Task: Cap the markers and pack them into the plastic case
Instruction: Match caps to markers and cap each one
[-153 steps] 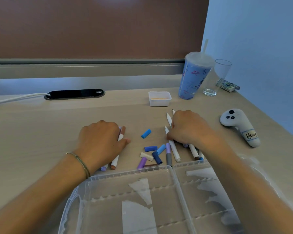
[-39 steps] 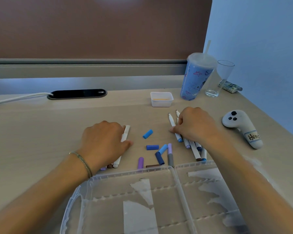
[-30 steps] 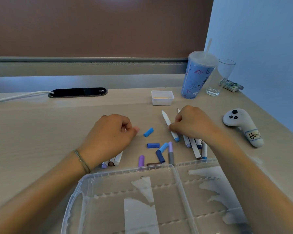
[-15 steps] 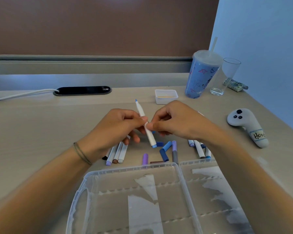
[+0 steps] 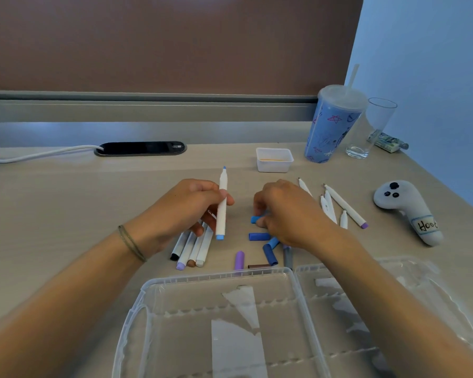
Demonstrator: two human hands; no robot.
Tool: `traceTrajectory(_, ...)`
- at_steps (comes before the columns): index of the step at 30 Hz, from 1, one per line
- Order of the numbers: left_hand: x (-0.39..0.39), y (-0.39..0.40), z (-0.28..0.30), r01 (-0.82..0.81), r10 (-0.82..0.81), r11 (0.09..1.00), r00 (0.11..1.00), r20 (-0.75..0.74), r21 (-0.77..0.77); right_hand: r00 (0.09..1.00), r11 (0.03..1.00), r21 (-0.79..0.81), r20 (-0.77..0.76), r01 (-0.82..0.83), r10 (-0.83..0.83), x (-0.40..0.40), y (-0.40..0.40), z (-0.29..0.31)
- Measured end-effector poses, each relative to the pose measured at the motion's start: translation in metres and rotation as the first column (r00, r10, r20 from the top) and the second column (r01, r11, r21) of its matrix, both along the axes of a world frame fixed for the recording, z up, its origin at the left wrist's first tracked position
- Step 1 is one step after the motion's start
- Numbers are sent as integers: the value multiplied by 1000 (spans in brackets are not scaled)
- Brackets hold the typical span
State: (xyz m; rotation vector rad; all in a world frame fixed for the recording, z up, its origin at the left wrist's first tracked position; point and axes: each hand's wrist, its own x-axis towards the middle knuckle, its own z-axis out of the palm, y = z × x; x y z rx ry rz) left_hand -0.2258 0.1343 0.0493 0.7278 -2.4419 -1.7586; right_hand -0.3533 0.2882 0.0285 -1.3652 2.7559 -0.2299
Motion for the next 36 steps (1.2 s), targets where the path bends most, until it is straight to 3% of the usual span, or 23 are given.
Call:
traceTrajectory(4, 0, 1, -1, 40, -40, 999, 999, -14, -18, 967, 960, -239, 239, 147, -89, -10, 6, 8)
traceTrajectory(6, 0, 1, 0, 62, -63, 998, 998, -17, -29, 885, 886, -381, 462, 264, -65, -14, 11, 16)
traceTrajectory(8, 1, 2, 0, 94, -95, 994, 995, -15, -53, 781, 841, -421, 624, 340, -4, -16, 16, 25)
traceTrajectory(12, 3, 5, 1, 213, -212, 973, 977, 18, -88, 616, 762, -439, 785, 476, 67, -15, 18, 36)
traceTrajectory(18, 4, 7, -1, 299, -298, 947, 954, 27, -120, 529, 625, -483, 839, 613, 131, -11, 17, 38)
traceTrajectory(36, 4, 8, -1, 308, -313, 934, 950, 6, -181, 595, 719, -492, 792, 491, 135, -7, 16, 41)
